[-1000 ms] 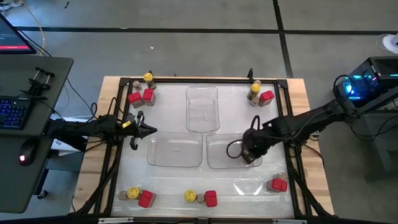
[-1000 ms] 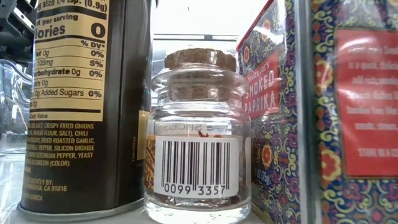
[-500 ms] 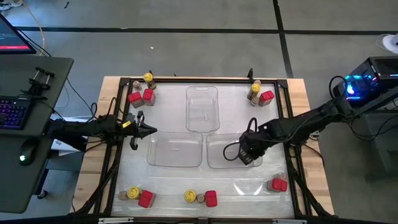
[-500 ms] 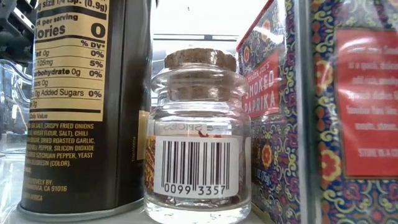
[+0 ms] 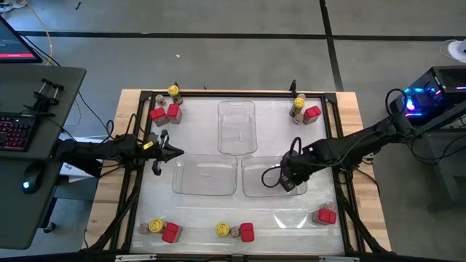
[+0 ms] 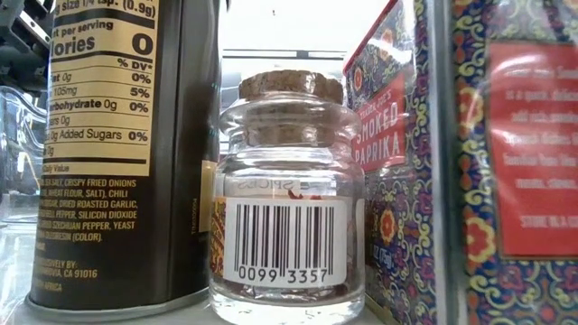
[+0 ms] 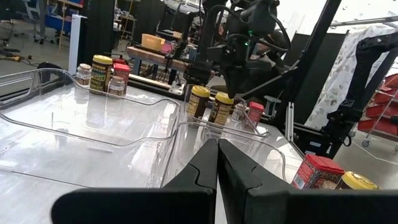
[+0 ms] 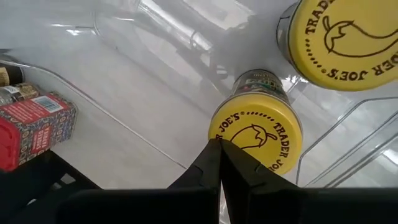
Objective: Sort spices by type
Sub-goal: Put the yellow seasoning bottle into the bottom right transparent bin
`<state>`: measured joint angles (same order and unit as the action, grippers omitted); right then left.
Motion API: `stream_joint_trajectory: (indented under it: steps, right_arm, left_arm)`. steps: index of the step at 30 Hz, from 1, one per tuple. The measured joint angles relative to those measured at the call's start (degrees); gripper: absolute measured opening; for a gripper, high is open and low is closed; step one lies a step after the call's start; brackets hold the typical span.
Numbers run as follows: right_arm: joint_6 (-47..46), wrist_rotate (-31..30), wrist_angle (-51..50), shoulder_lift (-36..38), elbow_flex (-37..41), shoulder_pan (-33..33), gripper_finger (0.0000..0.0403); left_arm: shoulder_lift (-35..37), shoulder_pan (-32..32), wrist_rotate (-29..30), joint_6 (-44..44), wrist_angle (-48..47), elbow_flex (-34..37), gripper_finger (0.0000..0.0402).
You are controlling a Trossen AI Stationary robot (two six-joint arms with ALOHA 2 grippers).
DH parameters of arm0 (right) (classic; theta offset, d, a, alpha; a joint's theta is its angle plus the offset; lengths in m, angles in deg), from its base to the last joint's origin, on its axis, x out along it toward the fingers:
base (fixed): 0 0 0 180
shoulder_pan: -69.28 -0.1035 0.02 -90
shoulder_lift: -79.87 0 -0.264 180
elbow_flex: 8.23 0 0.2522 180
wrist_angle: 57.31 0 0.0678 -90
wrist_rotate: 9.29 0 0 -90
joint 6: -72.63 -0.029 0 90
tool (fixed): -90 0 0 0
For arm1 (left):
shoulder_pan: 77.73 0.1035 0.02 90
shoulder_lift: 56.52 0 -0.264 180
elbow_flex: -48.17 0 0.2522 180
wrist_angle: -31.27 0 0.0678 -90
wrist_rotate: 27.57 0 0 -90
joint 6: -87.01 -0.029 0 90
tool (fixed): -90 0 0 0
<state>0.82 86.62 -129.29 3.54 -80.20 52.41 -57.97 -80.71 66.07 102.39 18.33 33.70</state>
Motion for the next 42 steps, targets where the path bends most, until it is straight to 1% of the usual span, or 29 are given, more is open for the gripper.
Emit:
stream_joint_trajectory:
  steps: [6, 8, 16, 19, 22, 24, 26, 28, 30, 31, 33, 35, 37, 39, 42]
  right_arm:
    - [0.7, -5.6, -7.9, -0.2, -3.1, 0.0, 0.0]
    - [0.7, -6.4, -10.1, -0.1, -4.3, 0.0, 0.0]
    - [1.8, -5.9, -7.8, -0.1, -5.3, 0.0, 0.0]
    - [2.6, -6.2, -7.8, -0.1, -7.5, 0.0, 0.0]
    - [3.3, -10.2, -9.2, -0.1, -12.4, 0.7, 0.0]
    - [3.5, -12.2, -10.2, 0.0, -15.4, 2.3, 0.0]
    - [4.5, -10.6, -11.4, -0.1, -17.0, 4.6, 0.0]
    - [6.0, -6.0, -14.5, -0.1, -17.3, 6.5, 0.0]
    - [7.4, -1.9, -18.0, -0.1, -16.8, 6.9, 0.0]
    - [7.5, -1.0, -21.0, -0.1, -16.5, 6.4, 0.0]
    - [5.4, -1.0, -27.9, -0.1, -15.3, 5.4, 0.0]
    - [3.2, -2.6, -31.2, 0.6, -13.8, 4.9, 0.0]
    - [1.9, -5.2, -30.1, 1.8, -12.4, 6.0, 0.0]
    - [0.1, -9.2, -28.3, 3.2, -11.2, 8.7, 0.0]
    - [-0.5, -17.3, -25.5, 4.7, -10.3, 15.0, 0.0]
  left_arm:
    - [0.0, 0.0, 0.0, 0.0, 0.0, 0.0, 0.0]
    - [0.0, 0.0, 0.0, 0.0, 0.0, 0.0, 0.0]
    - [0.0, 0.0, 0.0, 0.0, 0.0, 0.0, 0.0]
    - [0.0, 0.0, 0.0, 0.0, 0.0, 0.0, 0.0]
    - [0.0, 0.0, 0.0, 0.0, 0.0, 0.0, 0.0]
    - [0.0, 0.0, 0.0, 0.0, 0.0, 0.0, 0.0]
    - [0.0, 0.0, 0.0, 0.0, 0.0, 0.0, 0.0]
    - [0.0, 0.0, 0.0, 0.0, 0.0, 0.0, 0.0]
    - [0.0, 0.0, 0.0, 0.0, 0.0, 0.0, 0.0]
    - [0.0, 0.0, 0.0, 0.0, 0.0, 0.0, 0.0]
    - [0.0, 0.0, 0.0, 0.0, 0.0, 0.0, 0.0]
    - [0.0, 0.0, 0.0, 0.0, 0.0, 0.0, 0.0]
    - [0.0, 0.0, 0.0, 0.0, 0.0, 0.0, 0.0]
    - [0.0, 0.0, 0.0, 0.0, 0.0, 0.0, 0.0]
    - [0.0, 0.0, 0.0, 0.0, 0.0, 0.0, 0.0]
